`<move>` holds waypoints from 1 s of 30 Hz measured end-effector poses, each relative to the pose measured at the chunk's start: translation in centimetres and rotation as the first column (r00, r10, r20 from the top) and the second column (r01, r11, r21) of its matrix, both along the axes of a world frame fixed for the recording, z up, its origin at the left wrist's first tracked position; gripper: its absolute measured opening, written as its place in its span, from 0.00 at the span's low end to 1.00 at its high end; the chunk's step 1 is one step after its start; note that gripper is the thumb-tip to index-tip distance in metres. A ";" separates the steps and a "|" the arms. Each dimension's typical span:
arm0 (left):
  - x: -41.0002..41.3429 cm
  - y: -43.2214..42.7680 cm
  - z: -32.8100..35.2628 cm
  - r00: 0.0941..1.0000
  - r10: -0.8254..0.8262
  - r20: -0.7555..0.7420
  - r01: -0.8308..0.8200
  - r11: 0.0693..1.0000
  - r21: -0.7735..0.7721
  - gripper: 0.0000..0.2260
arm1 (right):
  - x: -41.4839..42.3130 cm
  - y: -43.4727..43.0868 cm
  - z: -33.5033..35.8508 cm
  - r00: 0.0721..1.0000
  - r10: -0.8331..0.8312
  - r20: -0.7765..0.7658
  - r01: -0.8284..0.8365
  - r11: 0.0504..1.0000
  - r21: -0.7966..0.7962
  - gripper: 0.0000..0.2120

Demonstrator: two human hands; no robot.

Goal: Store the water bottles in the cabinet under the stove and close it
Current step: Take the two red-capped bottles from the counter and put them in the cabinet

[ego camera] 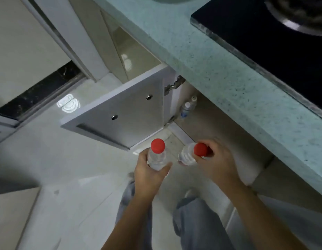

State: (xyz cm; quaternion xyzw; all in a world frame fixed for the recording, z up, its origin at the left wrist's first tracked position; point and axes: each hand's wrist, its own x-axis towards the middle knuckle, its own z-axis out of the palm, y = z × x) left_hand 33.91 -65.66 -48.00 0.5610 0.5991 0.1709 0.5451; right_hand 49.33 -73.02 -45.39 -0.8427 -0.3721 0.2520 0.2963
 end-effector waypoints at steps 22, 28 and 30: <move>15.0 13.9 -36.5 0.872 -0.472 0.126 0.444 0.873 0.202 0.17 | 16.4 12.1 -33.5 0.971 -0.004 0.240 -0.033 0.988 0.149 0.13; 18.7 13.3 -39.8 0.831 -0.532 0.163 0.500 0.842 0.203 0.18 | 19.7 11.9 -38.3 0.969 -0.228 0.099 0.197 0.947 0.253 0.16; 19.7 13.2 -40.6 0.827 -0.530 0.190 0.493 0.845 0.208 0.18 | 20.7 12.0 -39.5 0.954 -0.297 0.049 0.275 0.924 0.265 0.17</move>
